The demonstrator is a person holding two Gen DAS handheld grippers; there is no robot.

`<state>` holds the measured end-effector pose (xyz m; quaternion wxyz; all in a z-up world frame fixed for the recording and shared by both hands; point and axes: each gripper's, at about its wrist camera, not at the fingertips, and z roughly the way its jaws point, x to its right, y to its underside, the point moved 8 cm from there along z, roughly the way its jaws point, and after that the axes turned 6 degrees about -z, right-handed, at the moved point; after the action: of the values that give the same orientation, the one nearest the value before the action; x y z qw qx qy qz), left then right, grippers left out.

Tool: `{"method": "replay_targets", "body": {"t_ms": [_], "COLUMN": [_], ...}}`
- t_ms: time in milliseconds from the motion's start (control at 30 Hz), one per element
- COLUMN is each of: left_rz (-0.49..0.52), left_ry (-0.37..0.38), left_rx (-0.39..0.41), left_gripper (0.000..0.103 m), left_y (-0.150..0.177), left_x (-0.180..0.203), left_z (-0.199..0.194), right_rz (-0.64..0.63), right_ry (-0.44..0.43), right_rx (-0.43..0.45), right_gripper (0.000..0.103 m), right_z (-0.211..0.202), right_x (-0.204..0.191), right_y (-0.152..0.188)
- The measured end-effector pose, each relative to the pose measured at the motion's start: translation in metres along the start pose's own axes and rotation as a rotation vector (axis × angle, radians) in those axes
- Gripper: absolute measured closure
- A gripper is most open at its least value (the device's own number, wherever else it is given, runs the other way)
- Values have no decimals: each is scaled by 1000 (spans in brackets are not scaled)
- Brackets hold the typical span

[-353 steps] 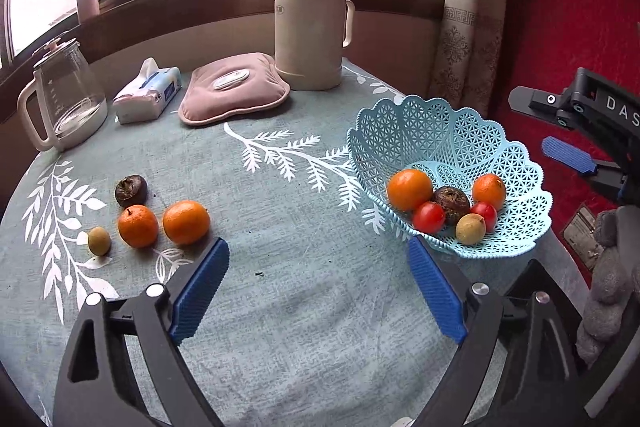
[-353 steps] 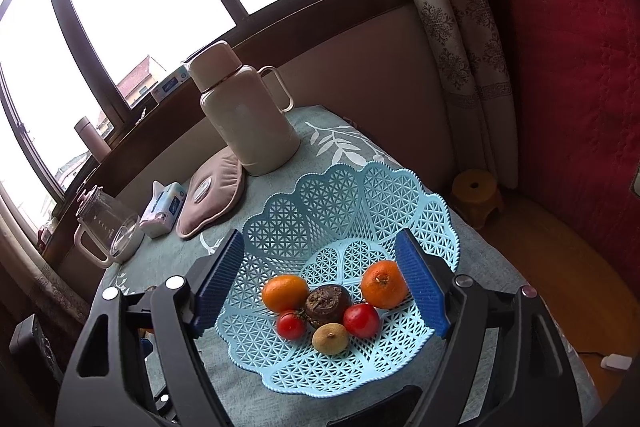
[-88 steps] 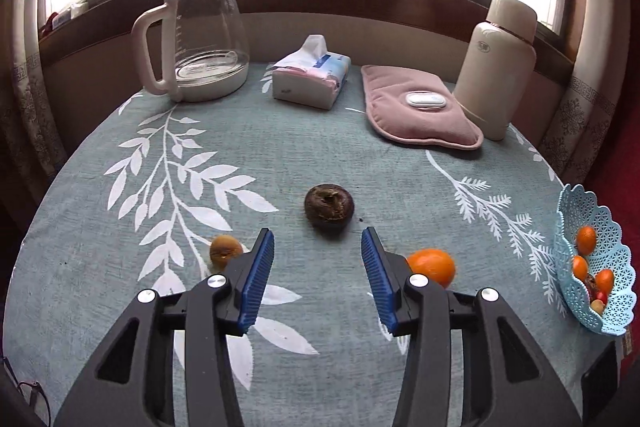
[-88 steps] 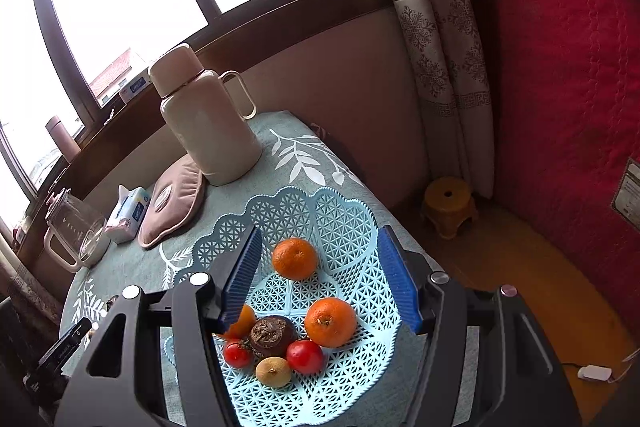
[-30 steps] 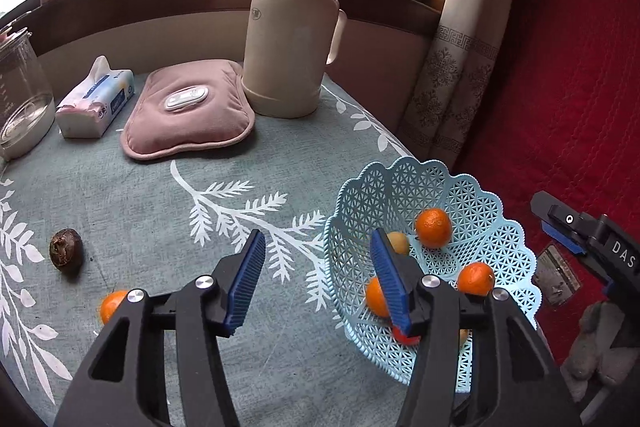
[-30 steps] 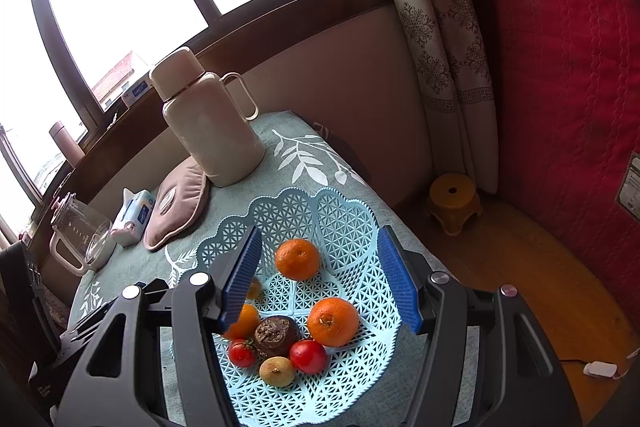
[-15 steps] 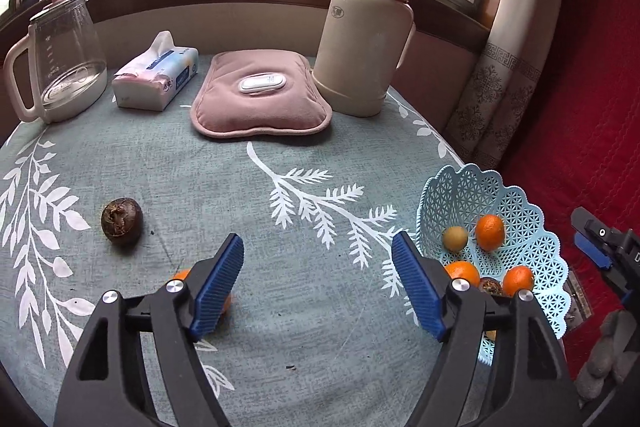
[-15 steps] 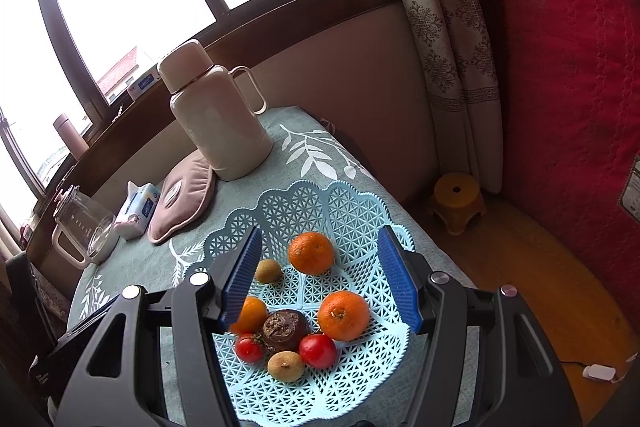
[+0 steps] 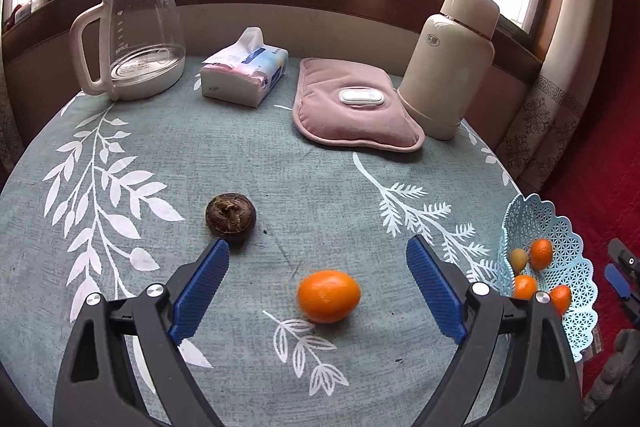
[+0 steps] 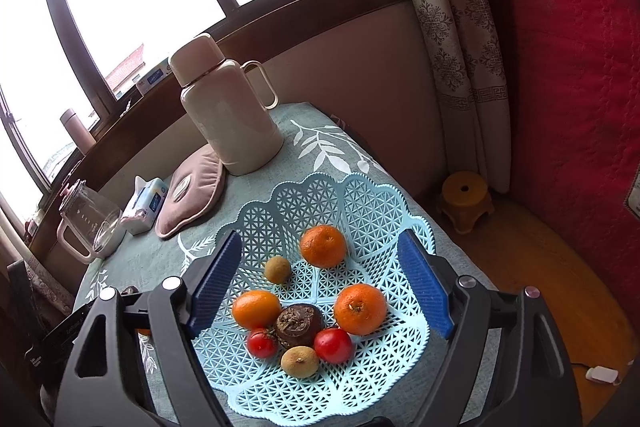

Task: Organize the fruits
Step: 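Withdraw both open tools from the basket toward the remaining fruit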

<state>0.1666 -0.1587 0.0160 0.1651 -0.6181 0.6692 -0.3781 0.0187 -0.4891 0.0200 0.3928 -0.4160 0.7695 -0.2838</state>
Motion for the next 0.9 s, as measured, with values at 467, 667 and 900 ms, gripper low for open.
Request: {"method": "replay_targets", "body": {"t_ms": [467, 667, 900], "left_rz": [-86, -75, -41], "left_ry": [-95, -116, -127], "left_rx": [13, 10, -17], "left_gripper": [13, 13, 13], "left_y": [-4, -3, 1], "left_x": [-66, -73, -69], "left_z": [-3, 1, 14], "right_rz": [-79, -139, -264], "right_ry": [-71, -125, -161], "right_rx": [-4, -14, -23], "right_gripper": [21, 21, 21], "right_z": [-5, -9, -12], "right_x": [-34, -60, -98], "right_y": [7, 14, 32]}}
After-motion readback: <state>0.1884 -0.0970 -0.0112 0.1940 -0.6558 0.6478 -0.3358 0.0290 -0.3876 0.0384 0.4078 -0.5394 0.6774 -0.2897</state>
